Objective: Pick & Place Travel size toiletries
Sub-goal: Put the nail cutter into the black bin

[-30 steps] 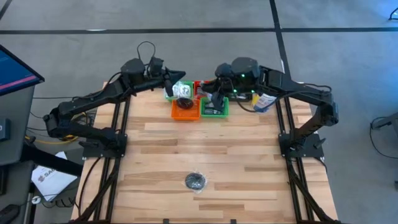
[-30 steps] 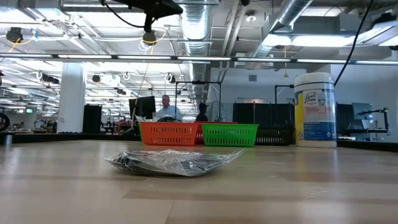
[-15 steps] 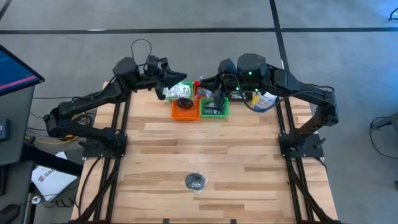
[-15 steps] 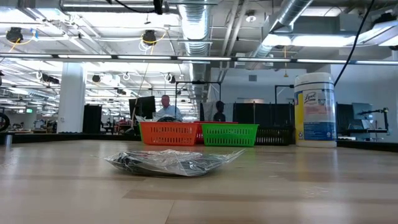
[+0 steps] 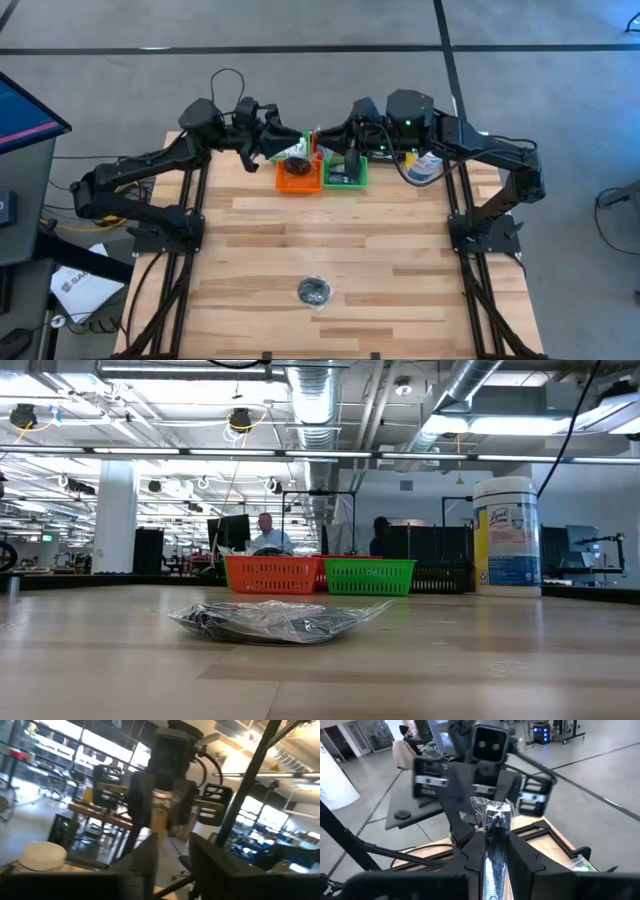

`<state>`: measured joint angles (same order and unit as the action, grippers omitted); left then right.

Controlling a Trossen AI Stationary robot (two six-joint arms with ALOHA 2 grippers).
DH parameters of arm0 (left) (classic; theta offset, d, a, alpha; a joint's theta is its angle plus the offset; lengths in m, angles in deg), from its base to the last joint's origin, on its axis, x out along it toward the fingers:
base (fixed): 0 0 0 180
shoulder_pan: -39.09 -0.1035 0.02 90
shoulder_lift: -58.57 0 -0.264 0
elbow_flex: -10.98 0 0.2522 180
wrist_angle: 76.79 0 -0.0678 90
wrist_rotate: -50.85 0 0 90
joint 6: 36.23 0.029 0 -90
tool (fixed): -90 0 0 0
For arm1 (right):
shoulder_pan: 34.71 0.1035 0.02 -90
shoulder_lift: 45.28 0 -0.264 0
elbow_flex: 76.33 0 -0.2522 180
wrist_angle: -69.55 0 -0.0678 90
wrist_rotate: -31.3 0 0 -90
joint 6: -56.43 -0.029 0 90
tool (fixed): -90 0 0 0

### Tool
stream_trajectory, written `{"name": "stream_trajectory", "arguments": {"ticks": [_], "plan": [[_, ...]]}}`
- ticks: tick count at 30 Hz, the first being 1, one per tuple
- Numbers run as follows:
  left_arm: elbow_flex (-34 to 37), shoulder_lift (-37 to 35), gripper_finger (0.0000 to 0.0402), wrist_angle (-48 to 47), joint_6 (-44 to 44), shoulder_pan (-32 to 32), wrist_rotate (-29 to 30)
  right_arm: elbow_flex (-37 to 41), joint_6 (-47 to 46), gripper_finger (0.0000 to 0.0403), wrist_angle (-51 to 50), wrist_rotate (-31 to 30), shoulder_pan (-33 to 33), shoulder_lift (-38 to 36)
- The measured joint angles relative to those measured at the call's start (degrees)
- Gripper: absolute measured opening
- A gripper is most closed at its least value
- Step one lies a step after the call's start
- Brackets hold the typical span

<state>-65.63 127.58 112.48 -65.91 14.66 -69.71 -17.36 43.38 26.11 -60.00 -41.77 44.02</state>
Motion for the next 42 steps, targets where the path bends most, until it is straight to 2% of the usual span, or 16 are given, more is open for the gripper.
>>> {"name": "stream_trajectory", "arguments": {"ticks": [7,12,22,31,42], "plan": [[0.02,0.02,0.0222,2.59,-2.29,0.73,1.24,-0.01,-0.48,0.0045,0.02,0.01,-0.12,0.00],[-0.01,0.77,0.0263,5.24,-2.24,0.73,4.77,0.00,-0.51,0.0045,0.23,0.00,-0.08,0.02],[0.02,5.28,0.0269,7.31,-2.75,3.65,4.72,0.01,-1.15,0.0045,2.74,0.00,-0.08,0.04],[-0.01,7.47,0.0269,14.58,-2.75,5.39,6.41,0.01,-2.00,0.0045,4.36,0.00,-0.08,0.07],[0.00,8.48,0.0269,14.88,-6.20,5.37,6.65,0.01,-2.47,0.0045,8.10,0.00,-0.03,0.07]]}}
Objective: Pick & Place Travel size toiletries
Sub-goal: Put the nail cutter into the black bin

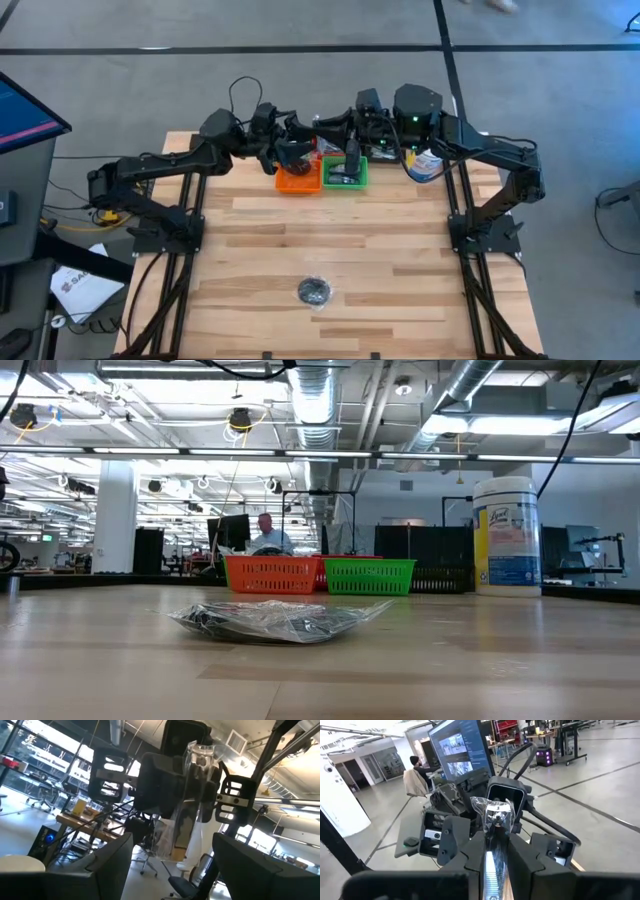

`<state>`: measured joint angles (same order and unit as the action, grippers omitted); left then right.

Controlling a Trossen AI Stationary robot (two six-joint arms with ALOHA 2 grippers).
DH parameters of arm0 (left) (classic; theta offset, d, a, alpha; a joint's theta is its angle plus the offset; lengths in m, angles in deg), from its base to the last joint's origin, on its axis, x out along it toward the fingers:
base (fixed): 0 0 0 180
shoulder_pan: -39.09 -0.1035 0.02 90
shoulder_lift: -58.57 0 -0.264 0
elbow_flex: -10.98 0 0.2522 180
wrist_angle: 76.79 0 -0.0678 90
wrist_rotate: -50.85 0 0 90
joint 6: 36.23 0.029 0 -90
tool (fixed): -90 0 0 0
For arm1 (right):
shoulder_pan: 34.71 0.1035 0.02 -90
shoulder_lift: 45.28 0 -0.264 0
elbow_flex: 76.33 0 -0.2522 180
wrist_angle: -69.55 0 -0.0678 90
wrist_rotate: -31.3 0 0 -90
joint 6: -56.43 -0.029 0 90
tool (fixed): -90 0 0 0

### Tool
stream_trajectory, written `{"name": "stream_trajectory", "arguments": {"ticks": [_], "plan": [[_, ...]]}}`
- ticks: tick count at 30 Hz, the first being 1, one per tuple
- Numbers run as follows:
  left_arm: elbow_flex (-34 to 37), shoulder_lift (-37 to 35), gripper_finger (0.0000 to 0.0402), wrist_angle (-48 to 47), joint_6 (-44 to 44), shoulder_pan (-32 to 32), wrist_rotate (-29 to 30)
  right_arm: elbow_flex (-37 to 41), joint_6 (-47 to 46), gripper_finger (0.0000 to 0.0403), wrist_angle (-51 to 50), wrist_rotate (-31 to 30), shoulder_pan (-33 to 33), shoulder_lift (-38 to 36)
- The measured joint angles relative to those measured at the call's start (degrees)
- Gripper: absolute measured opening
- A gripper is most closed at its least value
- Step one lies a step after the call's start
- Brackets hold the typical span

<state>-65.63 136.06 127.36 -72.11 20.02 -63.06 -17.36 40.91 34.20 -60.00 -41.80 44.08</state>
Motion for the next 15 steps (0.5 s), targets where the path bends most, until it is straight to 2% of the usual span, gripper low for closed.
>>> {"name": "stream_trajectory", "arguments": {"ticks": [15], "plan": [[0.00,-0.02,0.0269,1.15,-0.02,0.00,1.72,0.16,-0.59,0.0045,1.97,0.00,0.33,2.18]]}}
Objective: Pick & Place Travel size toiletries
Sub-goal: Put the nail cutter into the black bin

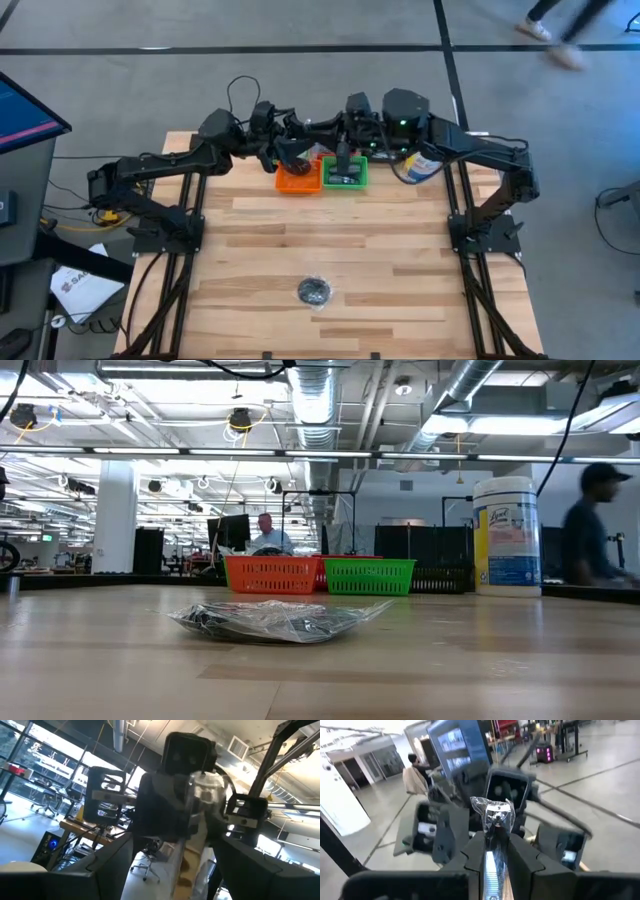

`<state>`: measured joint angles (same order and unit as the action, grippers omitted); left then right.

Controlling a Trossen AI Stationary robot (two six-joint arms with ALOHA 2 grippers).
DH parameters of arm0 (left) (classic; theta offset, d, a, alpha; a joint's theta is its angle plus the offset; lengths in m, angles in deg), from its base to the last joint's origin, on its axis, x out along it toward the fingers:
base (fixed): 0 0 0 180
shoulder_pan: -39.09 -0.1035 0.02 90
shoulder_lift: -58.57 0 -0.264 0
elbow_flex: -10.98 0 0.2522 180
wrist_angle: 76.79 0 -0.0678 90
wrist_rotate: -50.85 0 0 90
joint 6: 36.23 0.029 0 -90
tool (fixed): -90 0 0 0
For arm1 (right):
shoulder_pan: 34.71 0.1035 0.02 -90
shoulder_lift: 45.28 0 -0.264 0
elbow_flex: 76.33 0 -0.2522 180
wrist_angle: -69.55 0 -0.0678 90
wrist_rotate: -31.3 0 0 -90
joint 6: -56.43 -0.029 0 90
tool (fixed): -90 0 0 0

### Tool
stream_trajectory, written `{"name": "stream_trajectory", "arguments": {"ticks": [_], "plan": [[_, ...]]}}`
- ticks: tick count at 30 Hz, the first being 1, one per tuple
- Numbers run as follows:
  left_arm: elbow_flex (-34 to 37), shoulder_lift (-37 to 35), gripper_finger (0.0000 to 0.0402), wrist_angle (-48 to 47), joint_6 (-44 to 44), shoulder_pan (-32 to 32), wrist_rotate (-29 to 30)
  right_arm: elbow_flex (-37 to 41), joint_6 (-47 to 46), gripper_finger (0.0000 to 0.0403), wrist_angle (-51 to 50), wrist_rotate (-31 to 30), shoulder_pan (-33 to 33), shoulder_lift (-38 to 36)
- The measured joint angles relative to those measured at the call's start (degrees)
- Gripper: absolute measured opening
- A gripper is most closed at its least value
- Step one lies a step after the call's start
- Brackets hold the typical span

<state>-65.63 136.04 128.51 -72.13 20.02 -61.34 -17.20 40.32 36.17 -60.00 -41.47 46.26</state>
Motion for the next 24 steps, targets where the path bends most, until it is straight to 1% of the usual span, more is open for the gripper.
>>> {"name": "stream_trajectory", "arguments": {"ticks": [5,7,9,14,22,24], "plan": [[0.00,-0.07,0.0267,-0.09,-0.34,0.00,-0.08,-0.20,0.00,0.0045,1.64,-0.01,0.00,-0.43],[0.00,-0.07,0.0258,-0.24,-0.47,0.00,-0.09,-0.19,0.00,0.0045,1.83,-0.02,0.00,-0.29],[0.00,-0.07,0.0241,-0.36,-0.59,0.00,-0.09,-0.14,0.00,0.0045,1.86,-0.05,0.00,-0.17],[0.00,-0.07,0.0172,-0.32,-1.01,0.00,-0.17,-0.14,0.00,0.0045,2.04,-0.19,0.00,-0.24],[-0.03,-0.13,0.0036,-0.01,-0.46,0.00,-0.75,-0.14,-0.61,0.0047,1.83,-0.82,-0.07,-0.23],[-0.04,-0.15,0.0031,-0.06,-0.42,0.00,-0.86,-0.14,-0.83,0.0057,1.83,-0.92,-0.06,-0.23]]}}
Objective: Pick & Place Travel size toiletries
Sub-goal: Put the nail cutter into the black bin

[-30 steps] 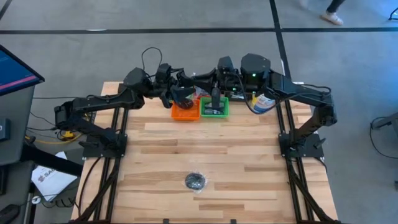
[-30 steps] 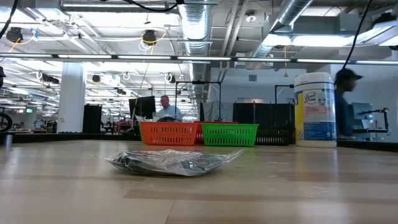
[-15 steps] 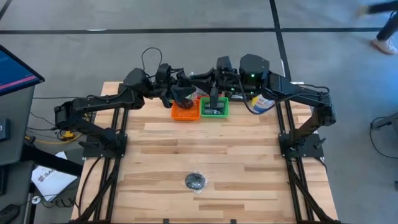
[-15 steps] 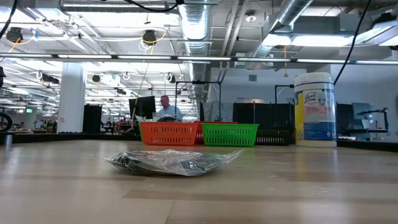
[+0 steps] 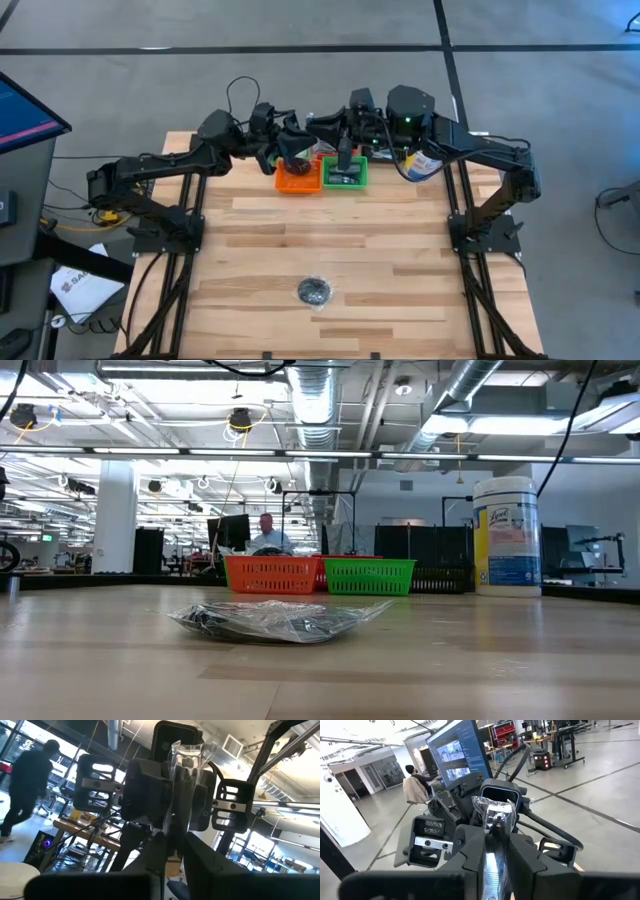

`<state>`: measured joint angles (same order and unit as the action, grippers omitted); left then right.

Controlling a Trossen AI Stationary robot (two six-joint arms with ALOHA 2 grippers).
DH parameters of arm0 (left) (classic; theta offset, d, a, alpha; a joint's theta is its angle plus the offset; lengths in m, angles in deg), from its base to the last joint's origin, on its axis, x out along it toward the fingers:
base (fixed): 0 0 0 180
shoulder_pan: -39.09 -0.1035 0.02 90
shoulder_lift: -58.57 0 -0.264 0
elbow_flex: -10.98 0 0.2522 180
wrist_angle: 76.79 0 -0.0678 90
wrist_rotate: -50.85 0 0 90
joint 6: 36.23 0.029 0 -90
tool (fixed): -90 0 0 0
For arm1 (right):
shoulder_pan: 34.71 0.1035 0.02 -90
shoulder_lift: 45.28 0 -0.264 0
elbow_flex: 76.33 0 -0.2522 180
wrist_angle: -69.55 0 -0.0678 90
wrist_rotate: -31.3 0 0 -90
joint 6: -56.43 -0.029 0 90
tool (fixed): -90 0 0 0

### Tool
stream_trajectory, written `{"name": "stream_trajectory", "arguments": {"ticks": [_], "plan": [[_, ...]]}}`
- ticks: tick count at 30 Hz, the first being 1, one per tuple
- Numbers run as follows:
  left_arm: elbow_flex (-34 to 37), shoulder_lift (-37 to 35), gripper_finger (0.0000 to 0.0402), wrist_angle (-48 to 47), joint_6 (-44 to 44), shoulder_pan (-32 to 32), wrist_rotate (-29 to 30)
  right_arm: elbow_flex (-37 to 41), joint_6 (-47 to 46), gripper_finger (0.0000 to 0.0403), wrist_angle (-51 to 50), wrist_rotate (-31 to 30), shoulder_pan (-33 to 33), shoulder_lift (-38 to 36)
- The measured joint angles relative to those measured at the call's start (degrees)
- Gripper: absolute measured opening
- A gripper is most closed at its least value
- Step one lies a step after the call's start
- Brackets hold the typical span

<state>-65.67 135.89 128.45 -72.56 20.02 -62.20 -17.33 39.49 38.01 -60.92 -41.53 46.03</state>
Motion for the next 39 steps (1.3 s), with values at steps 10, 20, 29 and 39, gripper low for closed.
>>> {"name": "stream_trajectory", "arguments": {"ticks": [10,20,29,39], "plan": [[0.00,0.00,0.0031,-0.17,-2.73,-0.02,-0.67,0.00,0.35,0.0065,-0.08,0.05,-0.09,-0.04],[0.02,0.15,0.0031,-0.76,-4.55,-0.02,-0.98,-0.04,0.84,0.0123,0.51,0.66,-1.55,-1.89],[0.02,0.17,0.0031,0.24,-5.02,-0.07,-0.96,-0.07,-8.07,0.0244,-1.76,4.06,-4.20,-3.37],[0.04,0.17,0.0031,1.05,-6.16,-0.24,-1.33,-0.04,-11.37,0.0275,-6.24,11.34,-6.67,-3.80]]}}
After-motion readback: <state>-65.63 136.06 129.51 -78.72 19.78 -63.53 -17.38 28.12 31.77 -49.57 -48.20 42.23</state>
